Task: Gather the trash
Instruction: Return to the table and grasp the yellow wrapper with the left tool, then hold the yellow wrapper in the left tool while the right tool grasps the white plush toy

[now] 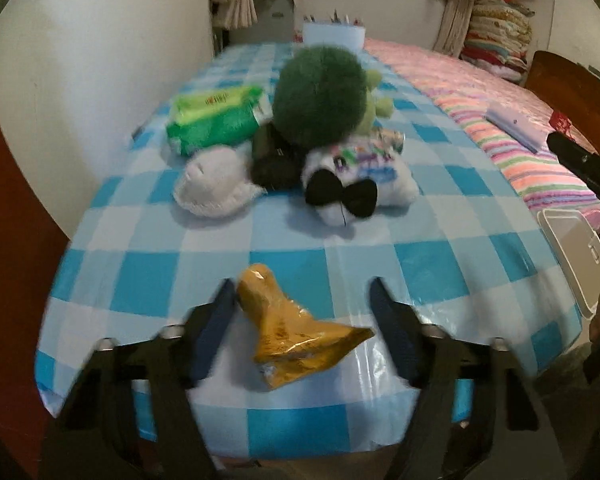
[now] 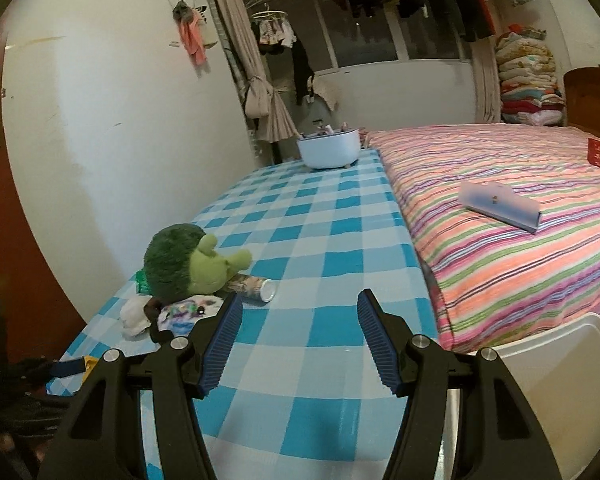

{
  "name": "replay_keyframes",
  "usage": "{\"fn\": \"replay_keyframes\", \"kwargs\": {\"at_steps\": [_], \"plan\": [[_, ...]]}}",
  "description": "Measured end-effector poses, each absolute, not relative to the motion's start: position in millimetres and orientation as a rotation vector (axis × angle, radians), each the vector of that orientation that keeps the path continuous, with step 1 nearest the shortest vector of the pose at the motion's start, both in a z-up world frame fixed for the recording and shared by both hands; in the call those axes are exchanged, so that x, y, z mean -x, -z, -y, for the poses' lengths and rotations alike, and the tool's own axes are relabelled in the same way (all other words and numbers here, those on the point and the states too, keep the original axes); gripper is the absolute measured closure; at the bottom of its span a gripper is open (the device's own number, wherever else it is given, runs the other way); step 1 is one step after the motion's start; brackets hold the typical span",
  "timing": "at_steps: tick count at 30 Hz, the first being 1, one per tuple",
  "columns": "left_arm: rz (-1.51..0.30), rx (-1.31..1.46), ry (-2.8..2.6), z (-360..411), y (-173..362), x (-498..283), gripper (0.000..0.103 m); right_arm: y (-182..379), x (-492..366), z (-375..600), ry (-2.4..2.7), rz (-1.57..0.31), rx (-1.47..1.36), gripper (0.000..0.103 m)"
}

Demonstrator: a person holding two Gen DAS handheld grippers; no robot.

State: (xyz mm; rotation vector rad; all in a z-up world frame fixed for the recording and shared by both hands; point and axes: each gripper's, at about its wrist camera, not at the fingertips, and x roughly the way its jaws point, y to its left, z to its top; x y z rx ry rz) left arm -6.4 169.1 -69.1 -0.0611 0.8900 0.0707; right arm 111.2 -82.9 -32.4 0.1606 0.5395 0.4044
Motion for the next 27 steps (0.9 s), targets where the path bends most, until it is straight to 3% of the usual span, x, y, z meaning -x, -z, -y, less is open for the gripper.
{"fn": "replay_keyframes", "kwargs": {"at_steps": [2, 3, 5, 8, 27], "plan": [[-0.927, 0.077, -0.048, -169.7, 77.5, 1.8, 0.069, 33.2, -112.4, 80.1, -0.412, -0.543, -0.161, 0.045], [-0.947, 0.090, -0.037, -170.4, 81.0, -0.4, 0.071, 34.2, -113.4, 78.3, -0.416, -0.548, -0.162, 0.045], [-0.951, 0.100, -0.028, -171.5, 85.7, -2.9, 0.085, 34.7, -114.2, 77.6, -0.426, -0.553, -0.170, 0.045], [-0.940, 0.116, -0.027, -177.1, 85.9, -6.6, 0.092, 36.6, -116.0, 70.0, -0.452, -0.562, -0.169, 0.045], [-0.856, 0.139, -0.054, -200.3, 75.6, -11.8, 0.094, 57.4, -131.0, -3.3, -0.627, -0.698, -0.140, 0.045]]}}
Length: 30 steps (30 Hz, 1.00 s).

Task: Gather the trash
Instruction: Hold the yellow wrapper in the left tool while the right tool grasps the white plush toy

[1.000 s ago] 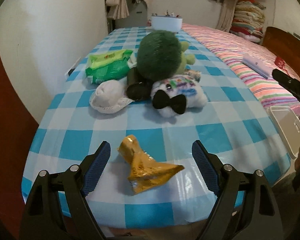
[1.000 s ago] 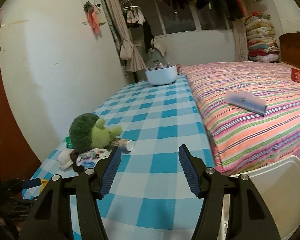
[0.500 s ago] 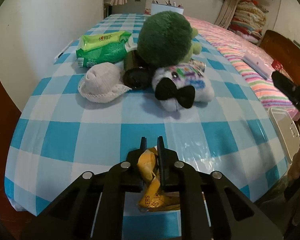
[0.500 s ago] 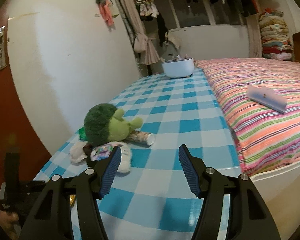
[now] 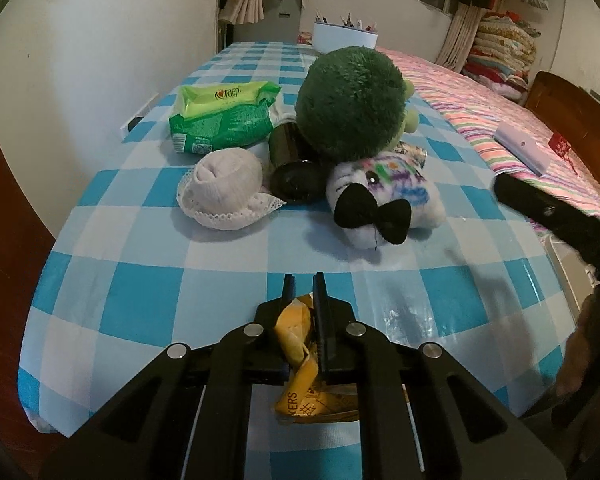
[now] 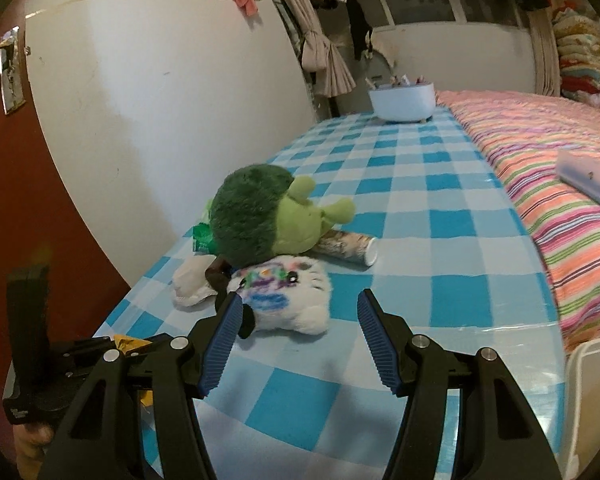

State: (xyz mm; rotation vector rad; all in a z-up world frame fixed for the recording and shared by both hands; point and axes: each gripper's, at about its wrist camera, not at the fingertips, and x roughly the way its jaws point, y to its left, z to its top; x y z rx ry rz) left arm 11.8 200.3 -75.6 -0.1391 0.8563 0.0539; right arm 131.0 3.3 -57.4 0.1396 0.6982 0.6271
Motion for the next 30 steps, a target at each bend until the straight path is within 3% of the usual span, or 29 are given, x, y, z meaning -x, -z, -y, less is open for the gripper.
{"fn": "replay_keyframes", "kwargs": {"at_steps": [9, 11, 14, 30], "plan": [[-0.841, 0.137, -0.047, -202.7, 71.7, -11.6, 0.094, 71.9, -156.1, -44.3, -0.643, -0.805, -0.068, 0.045], [-0.838, 0.130, -0.044, -202.0, 71.0, -10.8, 0.094, 73.8, -165.2, -47.2, -0.631, -0.824, -0.082, 0.037], [-0.836, 0.120, -0.035, -199.3, 70.2, -9.8, 0.094, 77.7, -176.2, -50.5, -0.612, -0.848, -0.103, 0.033], [-0.838, 0.114, -0.020, -196.6, 69.2, -13.5, 0.094, 103.3, -198.3, -79.7, -0.653, -0.973, -0.077, 0.029]]}}
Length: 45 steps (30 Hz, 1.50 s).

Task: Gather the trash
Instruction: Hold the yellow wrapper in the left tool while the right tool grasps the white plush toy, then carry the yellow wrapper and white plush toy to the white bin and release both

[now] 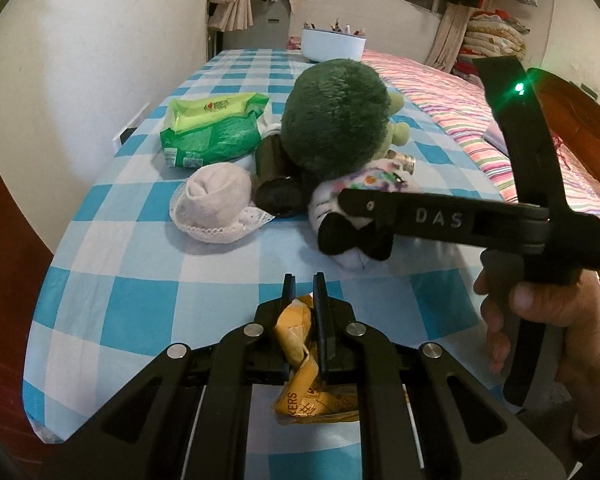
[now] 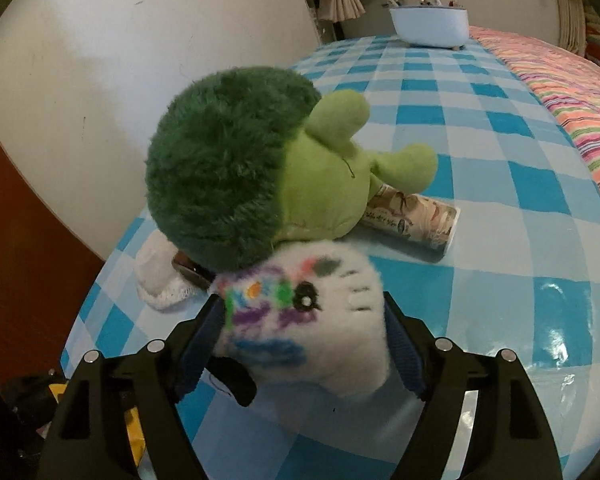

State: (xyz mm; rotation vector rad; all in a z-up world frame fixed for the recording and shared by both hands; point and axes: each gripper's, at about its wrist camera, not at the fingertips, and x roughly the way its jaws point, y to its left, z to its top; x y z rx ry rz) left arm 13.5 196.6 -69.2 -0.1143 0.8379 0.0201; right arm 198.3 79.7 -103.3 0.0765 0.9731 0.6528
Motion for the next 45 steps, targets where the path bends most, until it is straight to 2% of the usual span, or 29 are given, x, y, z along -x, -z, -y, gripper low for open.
{"fn": "replay_keyframes", "kwargs": {"at_steps": [2, 8, 24, 45], "plan": [[-0.837, 0.107, -0.017, -194.1, 68.1, -14.5, 0.094, 102.2, -196.8, -79.0, -0.667, -0.972, -0.085, 0.038], [-0.839, 0.100, -0.010, -188.1, 67.5, -18.8, 0.094, 96.6, -188.2, -74.2, -0.682, -0.945, -0.081, 0.048], [-0.826, 0.043, 0.015, -156.9, 64.8, -30.6, 0.094, 66.5, -173.5, -11.8, -0.594, -0.800, -0.112, 0.049], [-0.828, -0.043, 0.160, -73.1, 64.9, -51.0, 0.094, 40.1, -159.0, 111.4, -0.393, -0.686, -0.211, 0.049]]}}
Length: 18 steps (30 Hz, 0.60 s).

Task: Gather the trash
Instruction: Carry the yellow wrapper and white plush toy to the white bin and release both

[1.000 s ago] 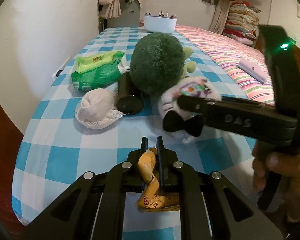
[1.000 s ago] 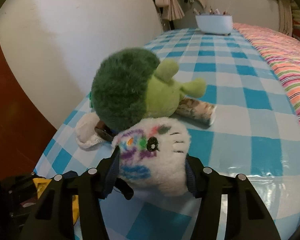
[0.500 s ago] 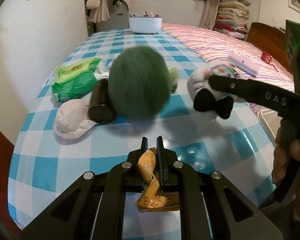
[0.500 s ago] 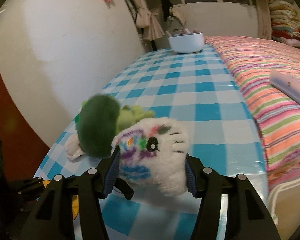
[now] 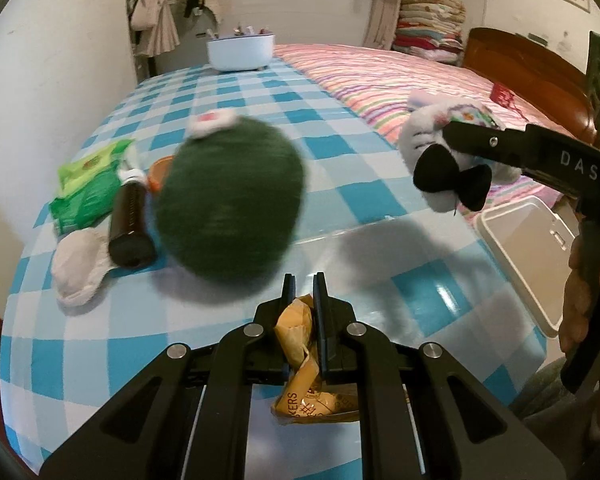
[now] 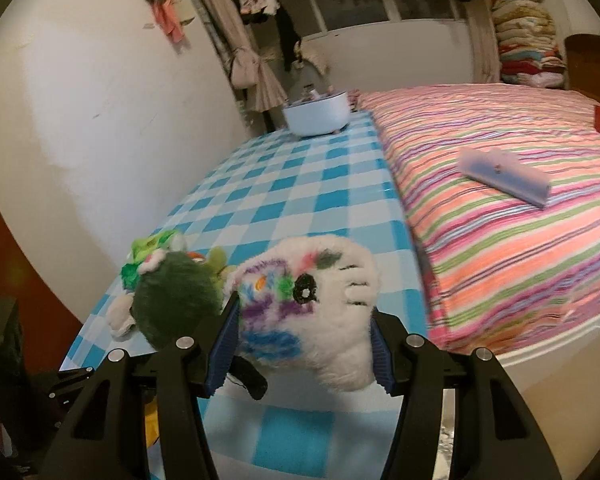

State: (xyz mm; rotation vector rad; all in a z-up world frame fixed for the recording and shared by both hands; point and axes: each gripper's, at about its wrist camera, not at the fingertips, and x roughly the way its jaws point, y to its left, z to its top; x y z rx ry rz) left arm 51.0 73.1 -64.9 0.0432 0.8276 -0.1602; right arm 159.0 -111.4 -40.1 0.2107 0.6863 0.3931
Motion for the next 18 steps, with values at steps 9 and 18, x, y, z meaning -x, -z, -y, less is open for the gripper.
{"fn": "replay_keyframes", "kwargs": {"at_steps": [9, 18], "plan": [[-0.818, -0.089, 0.234, -30.3, 63.5, -54.4, 0.094, 32.8, -146.1, 164.1, -0.296, -0.644, -0.252, 0.049], [-0.811, -0.115, 0.281, -1.7, 61.8, -62.9, 0.094, 32.0, -131.0, 211.4, -0.207, -0.622, -0.274, 0.049]]}}
